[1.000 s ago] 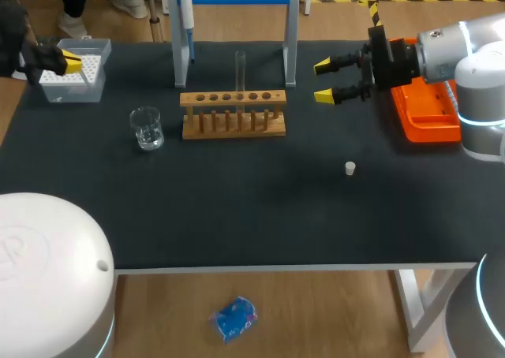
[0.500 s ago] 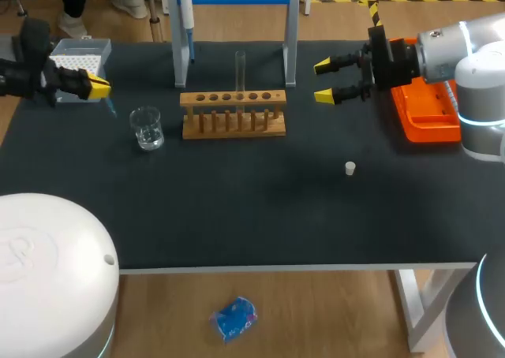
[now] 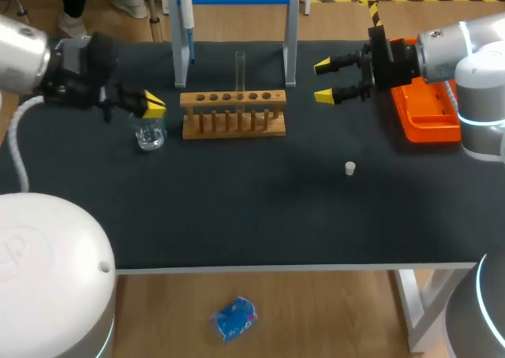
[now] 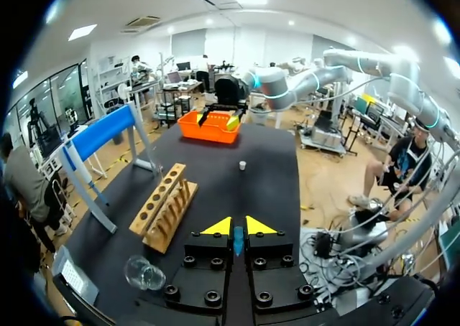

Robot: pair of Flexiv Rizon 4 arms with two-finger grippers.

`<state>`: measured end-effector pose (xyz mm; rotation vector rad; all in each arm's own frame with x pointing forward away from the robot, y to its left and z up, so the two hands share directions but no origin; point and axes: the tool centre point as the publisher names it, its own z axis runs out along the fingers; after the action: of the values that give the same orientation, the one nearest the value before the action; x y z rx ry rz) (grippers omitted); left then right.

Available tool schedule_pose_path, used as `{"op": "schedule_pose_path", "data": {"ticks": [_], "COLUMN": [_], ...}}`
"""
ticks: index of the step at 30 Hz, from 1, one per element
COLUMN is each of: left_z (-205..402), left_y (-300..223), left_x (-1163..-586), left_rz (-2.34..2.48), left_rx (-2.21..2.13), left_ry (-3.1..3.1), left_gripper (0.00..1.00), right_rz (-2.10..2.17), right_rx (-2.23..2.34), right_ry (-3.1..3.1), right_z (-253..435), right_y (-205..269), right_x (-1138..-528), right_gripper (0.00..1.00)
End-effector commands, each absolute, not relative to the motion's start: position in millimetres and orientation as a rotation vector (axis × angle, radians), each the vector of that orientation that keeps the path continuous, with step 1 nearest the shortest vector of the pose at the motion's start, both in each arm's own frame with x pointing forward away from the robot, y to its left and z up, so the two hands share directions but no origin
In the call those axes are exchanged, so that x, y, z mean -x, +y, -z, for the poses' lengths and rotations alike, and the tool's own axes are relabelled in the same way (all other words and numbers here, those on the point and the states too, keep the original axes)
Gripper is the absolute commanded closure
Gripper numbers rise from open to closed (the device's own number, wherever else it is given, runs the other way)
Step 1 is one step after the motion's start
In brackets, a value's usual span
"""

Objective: Invert the test tube, pick up the pipette, mount the tip to pipette, aspirate from beaker and dispense into the tube, eject the tip, return the pipette, and cap with the stopper.

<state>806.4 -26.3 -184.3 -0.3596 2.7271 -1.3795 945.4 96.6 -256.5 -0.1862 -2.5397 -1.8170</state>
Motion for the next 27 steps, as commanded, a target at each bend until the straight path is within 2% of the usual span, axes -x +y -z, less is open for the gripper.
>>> {"op": "schedule_pose_path", "data": {"ticks": [1, 8, 27], "left_z": [192.5, 187.9, 187.9], "left_y": [-51.6, -80.7, -80.7], "left_x": [-824.5, -820.4, -820.4], "left_rz": [1.389, 1.389, 1.389], "left_rx": [0.306, 0.158, 0.158], "left_ry": [2.767, 2.813, 2.813], "left_gripper": [1.0, 1.0, 1.0], "right_rz": [1.817, 1.817, 1.817], "right_rx": [0.187, 0.187, 0.187], "right_ry": [-2.54, -2.54, -2.54], "right_z": [256.6, 256.6, 256.6], "right_y": [96.4, 96.4, 96.4], "right_x": [-945.1, -945.1, -945.1], "right_gripper": [0.0, 0.0, 0.0]}}
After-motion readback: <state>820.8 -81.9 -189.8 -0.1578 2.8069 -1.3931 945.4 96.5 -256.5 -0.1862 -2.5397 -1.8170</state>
